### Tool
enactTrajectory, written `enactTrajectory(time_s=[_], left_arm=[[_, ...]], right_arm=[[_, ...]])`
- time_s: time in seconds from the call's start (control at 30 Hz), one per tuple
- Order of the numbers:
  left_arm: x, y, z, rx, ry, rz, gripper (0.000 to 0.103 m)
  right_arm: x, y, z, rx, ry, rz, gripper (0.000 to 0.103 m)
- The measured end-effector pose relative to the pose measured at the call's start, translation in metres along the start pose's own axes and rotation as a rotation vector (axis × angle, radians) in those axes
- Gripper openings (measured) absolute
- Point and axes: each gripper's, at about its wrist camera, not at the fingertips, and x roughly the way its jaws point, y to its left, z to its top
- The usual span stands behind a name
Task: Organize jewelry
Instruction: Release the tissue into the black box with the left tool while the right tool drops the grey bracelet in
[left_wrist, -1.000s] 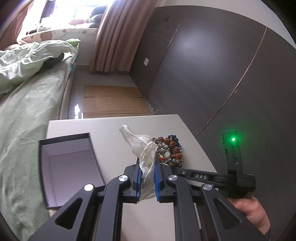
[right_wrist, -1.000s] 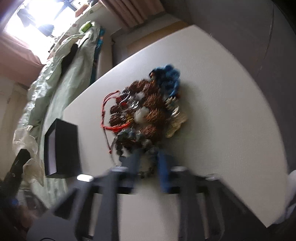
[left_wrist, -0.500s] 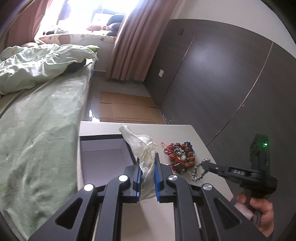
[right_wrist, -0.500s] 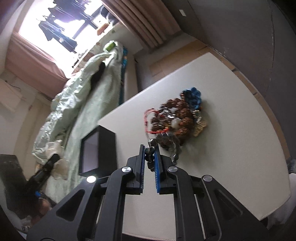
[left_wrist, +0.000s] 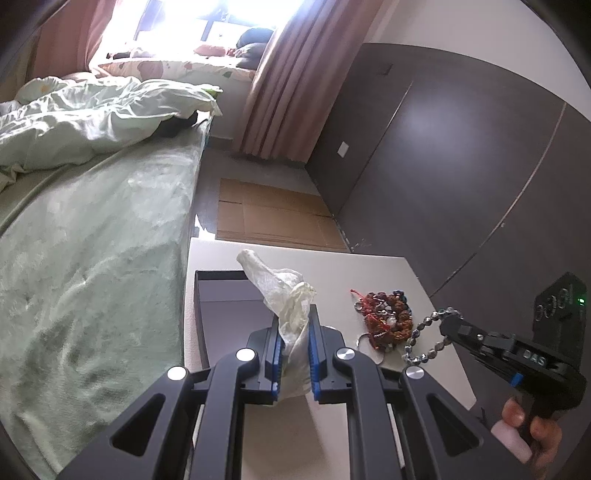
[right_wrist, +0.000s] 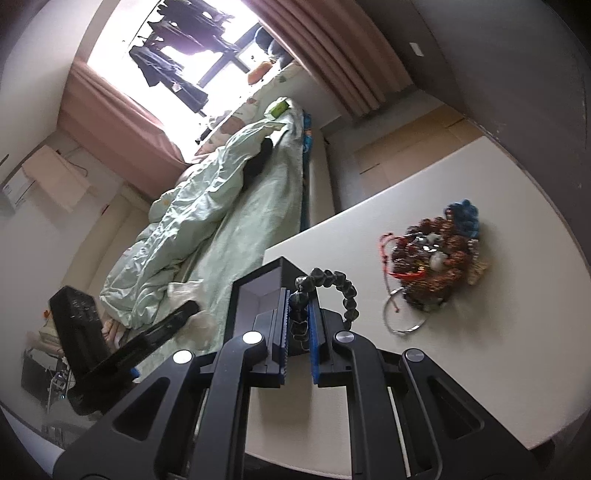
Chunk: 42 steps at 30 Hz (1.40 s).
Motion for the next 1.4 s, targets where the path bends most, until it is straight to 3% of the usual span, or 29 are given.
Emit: enactTrajectory(time_s=[0.17,0.23,0.27,0.3,0.33,0.5,0.63,1.1,1.27,1.4], left_arm=[[0.014,0.005,0.003,-0.021,0.026,0.016,0.01],[0.019,0.008,0.004,-0.042,0.049,0.036,0.037],[0.017,0.01,0.004,-0.058,0.04,0.06,0.066],[0.013,0.012,0.005,-0.07,0.016,0.07,0.08],[0.007,0.014,0.005,-0.079,-0.016,0.075,0.082],[-0.01,0.023,0.01,-0.102,-0.046,0.085,0.084],[-0.02,0.032,0.013,-0.126,-0.058,0.097,0.085],[-0.045,0.055,0.021,-0.178,-0.099,0.123,0.089],[-0.046,0.055,0.022,-0.184,-0.102,0.114,0.089],[-0.043,0.055,0.022,-0.186,-0.093,0.105,0.089]], right_arm=[[0.01,0.005,0.0,-0.012,0.001,0.003,0.01],[0.014,0.007,0.0,-0.016,0.004,0.003,0.01],[0.016,0.008,0.0,-0.019,0.003,0.004,0.01],[0.019,0.01,0.001,-0.021,0.002,0.007,0.01],[0.021,0.012,0.001,-0.022,0.0,0.012,0.01],[0.032,0.024,0.001,-0.034,-0.022,0.053,0.01],[0.047,0.04,0.0,-0.028,0.003,0.136,0.01],[0.09,0.068,-0.017,-0.034,0.046,0.192,0.01],[0.1,0.07,-0.019,-0.025,0.05,0.189,0.01],[0.114,0.072,-0.023,-0.044,0.086,0.092,0.012]])
